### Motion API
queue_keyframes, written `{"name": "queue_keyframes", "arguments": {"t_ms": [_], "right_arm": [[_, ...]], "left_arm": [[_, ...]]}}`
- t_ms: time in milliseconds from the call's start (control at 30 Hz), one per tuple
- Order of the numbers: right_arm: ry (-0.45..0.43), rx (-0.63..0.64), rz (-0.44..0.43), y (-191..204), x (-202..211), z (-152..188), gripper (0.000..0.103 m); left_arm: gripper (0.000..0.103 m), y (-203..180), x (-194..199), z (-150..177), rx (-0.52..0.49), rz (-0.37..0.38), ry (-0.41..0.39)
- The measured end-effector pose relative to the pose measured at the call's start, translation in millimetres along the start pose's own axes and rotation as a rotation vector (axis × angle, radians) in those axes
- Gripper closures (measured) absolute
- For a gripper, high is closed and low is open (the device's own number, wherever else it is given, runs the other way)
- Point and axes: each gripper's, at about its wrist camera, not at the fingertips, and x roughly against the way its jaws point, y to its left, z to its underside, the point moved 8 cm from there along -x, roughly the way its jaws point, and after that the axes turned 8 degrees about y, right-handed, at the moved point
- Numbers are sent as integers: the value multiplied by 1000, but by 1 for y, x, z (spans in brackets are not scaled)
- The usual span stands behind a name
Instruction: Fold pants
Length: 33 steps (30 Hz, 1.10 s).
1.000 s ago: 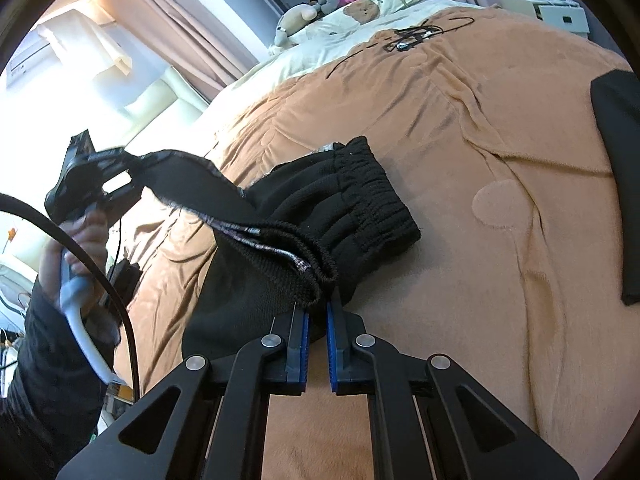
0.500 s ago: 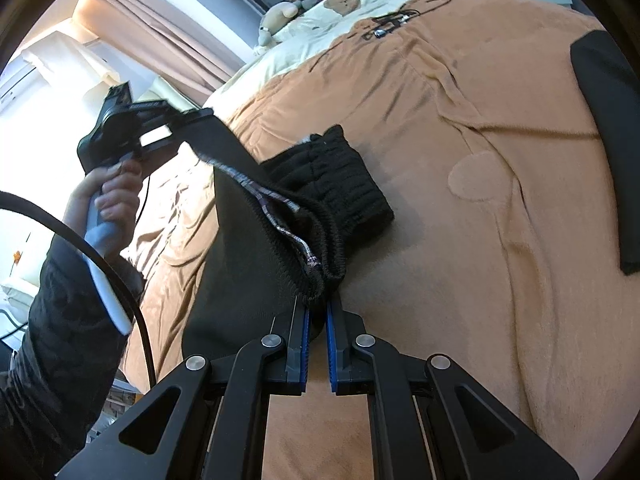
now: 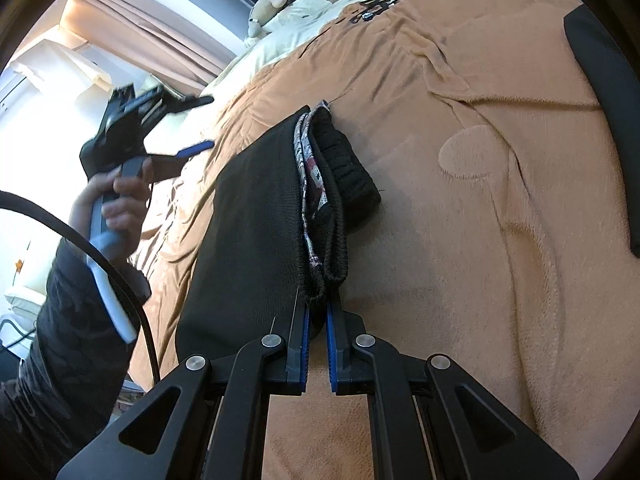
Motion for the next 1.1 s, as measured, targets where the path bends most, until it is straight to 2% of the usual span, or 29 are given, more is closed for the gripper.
{"name": "queue_keyframes", "arguments": {"t_ms": [233,333,500,667,867,900,967,1000,1033,1100], "right_arm": [[21,-52,-19,-7,-1,4,99],[25,-41,24,-7,1,4,98],[7,-46,39,-8,12,1,98],[4,-9,64,-2,18,0,98],[1,-36,71,-11,26,-1,96],[-2,-35,78,-12,29,-1,91],[-19,-35,95,-14,38,-4,68],[-30,-34,100,-14,42,-6,46],[-51,-31,100,-13,48,-10,39],[-78,-13,85,-6,57,-16,39]], "left_arm": [[28,32,11,39,48,-25,15],[28,48,19,60,77,-36,17],[28,71,33,94,120,-49,12],[28,83,45,117,157,-46,-1],[28,96,57,139,194,-49,-18],[28,97,59,142,200,-47,-19],[28,100,63,148,210,-47,-24],[27,100,66,151,212,-47,-29],[27,102,68,155,217,-46,-34],[25,105,72,159,228,-42,-42]]}}
